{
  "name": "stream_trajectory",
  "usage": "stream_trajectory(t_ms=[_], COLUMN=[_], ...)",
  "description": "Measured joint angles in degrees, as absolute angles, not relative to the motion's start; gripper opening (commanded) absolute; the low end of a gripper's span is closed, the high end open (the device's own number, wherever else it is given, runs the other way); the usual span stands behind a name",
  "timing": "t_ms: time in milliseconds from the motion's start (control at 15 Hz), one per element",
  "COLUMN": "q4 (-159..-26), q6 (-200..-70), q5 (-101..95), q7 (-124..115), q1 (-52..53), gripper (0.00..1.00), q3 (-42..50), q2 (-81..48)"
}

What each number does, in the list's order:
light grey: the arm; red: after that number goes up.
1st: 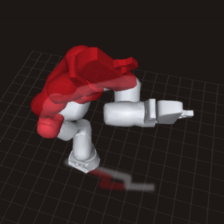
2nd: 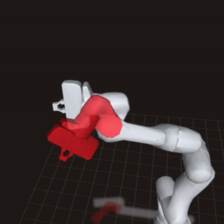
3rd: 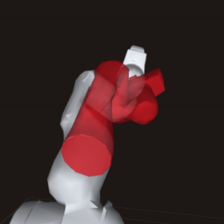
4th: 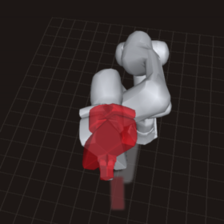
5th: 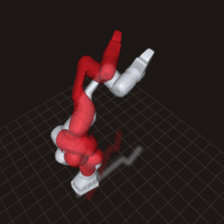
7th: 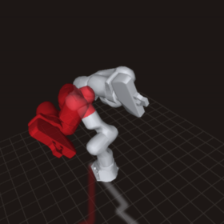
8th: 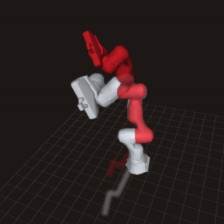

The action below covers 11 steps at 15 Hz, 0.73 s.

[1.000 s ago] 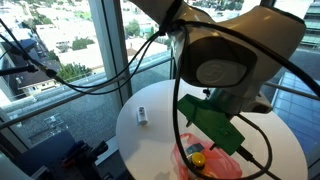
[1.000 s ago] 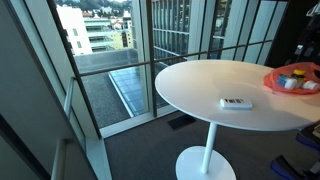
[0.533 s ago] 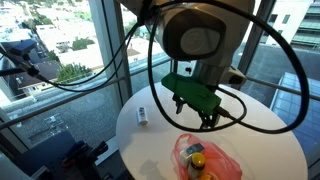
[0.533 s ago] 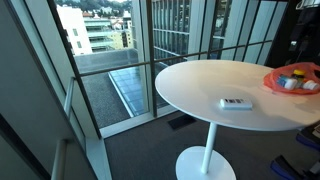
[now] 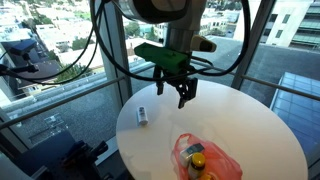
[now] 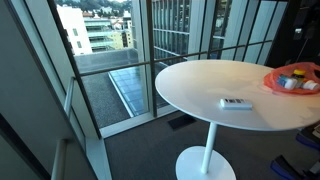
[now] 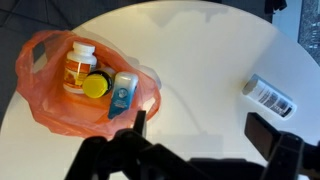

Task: Pick up the white container on the right and put it in the plastic bag.

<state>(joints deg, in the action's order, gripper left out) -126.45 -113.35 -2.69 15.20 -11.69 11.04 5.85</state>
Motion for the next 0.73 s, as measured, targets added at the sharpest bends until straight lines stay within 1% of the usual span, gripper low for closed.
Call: stream_trajectory(t_ms=[467,733], q4=[-129.14,-129.35], q6=[-108.23,-107.39], q5=[-4.57,-4.65], q7=[12.95,12.61], q1=[-9.48,-9.27], gripper=[1.00,1.00], q3=[8.53,8.37], q2=[15.68,16.78])
